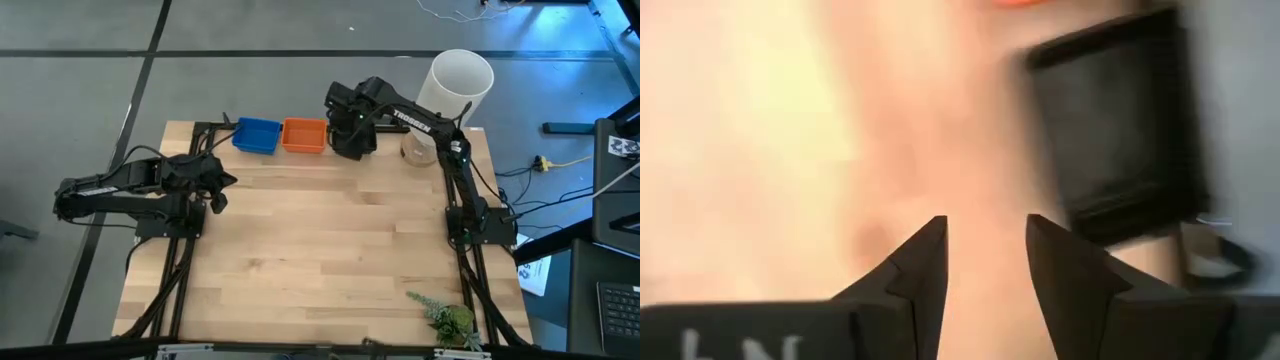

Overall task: Stack baskets by color
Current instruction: Return to Home Position

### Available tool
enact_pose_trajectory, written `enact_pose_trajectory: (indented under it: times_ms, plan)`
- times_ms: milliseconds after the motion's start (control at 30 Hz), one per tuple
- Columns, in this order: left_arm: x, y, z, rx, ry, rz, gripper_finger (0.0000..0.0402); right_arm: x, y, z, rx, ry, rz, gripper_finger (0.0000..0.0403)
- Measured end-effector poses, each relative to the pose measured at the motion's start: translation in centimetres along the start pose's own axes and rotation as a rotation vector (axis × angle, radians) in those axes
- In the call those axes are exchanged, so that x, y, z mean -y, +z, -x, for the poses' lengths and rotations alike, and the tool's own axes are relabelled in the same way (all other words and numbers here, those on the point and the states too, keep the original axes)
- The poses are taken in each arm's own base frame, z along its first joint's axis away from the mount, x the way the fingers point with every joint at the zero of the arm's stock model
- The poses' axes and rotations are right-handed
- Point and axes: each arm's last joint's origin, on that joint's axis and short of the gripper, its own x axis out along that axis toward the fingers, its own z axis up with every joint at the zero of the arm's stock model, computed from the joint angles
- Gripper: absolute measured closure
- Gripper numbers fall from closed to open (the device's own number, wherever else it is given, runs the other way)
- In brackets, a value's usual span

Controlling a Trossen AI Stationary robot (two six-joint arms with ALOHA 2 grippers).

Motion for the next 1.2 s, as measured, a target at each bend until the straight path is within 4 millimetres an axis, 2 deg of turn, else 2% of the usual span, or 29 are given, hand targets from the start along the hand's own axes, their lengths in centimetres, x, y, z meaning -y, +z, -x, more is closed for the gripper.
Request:
enact_pose_trajectory:
  times_ms: [233, 367, 467, 533, 700, 833, 967, 1067, 1200]
  plan:
    - [0.0, 0.0, 0.0, -0.002, -0.001, 0.0, 0.0401, -3.0, -1.8, 2.6, 0.078, 0.342, 0.094, 0.0266]
    - [0.0, 0.0, 0.0, -0.002, -0.001, 0.0, 0.0401, -4.7, -3.8, 4.2, 0.078, 0.389, 0.062, 0.0266]
    - [0.0, 0.1, 0.0, 0.008, 0.0, 0.002, 0.0401, -6.3, -6.0, 4.6, 0.049, 0.395, 0.056, 0.0266]
    - [0.0, 0.0, 0.0, -0.001, -0.002, 0.039, 0.0401, -7.4, -7.6, 4.9, 0.114, 0.429, 0.117, 0.0266]
    - [0.3, 0.3, 0.0, 0.014, -0.073, 0.111, 0.0401, -9.8, -12.9, 5.8, 0.463, 0.718, 0.255, 0.0266]
    - [0.8, 1.4, 0.2, 0.11, -0.196, 0.108, 0.0401, -11.3, -17.1, 5.4, 0.692, 0.616, 0.129, 0.0266]
    - [1.2, 1.7, -0.1, 0.161, -0.298, 0.089, 0.0401, -13.2, -21.0, 4.0, 0.938, 0.667, 0.185, 0.0266]
    - [1.2, 0.3, -1.1, 0.182, -0.328, 0.106, 0.0401, -14.2, -23.4, 2.6, 1.076, 0.76, 0.231, 0.0266]
    - [1.2, -1.7, -2.1, 0.262, -0.415, 0.145, 0.0401, -15.0, -25.5, 0.4, 1.167, 0.797, 0.184, 0.0266]
